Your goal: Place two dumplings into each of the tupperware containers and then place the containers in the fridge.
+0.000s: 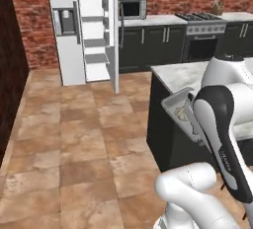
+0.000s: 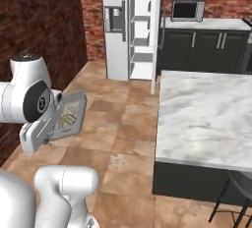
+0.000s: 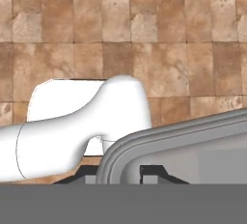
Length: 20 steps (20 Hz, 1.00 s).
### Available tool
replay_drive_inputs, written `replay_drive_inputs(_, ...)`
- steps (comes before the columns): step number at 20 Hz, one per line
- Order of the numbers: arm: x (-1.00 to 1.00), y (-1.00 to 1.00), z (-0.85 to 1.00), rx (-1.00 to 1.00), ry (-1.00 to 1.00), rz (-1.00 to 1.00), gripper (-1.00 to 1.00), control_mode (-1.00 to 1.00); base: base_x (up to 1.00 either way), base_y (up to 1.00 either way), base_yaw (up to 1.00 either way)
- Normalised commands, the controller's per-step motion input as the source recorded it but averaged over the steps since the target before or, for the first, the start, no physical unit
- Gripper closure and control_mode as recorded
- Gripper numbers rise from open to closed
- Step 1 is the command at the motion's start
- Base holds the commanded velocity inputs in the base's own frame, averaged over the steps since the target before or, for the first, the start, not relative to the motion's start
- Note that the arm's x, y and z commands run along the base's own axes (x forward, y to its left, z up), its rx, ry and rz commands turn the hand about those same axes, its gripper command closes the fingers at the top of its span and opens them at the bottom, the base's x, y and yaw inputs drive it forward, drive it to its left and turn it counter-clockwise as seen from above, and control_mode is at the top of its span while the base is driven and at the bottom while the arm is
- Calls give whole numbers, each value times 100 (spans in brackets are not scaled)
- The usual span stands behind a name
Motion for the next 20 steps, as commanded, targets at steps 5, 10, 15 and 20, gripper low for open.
replay_drive_inputs(5, 0, 0, 0, 0, 0, 0, 100, 100, 100, 99, -4)
replay_drive_inputs(10, 0, 0, 0, 0, 0, 0, 100, 100, 100, 79, -18)
replay_drive_inputs(15, 0, 0, 0, 0, 0, 0, 100, 100, 100, 71, -26)
replay_drive_inputs(20, 0, 0, 0, 0, 0, 0, 100, 100, 100, 55, -33)
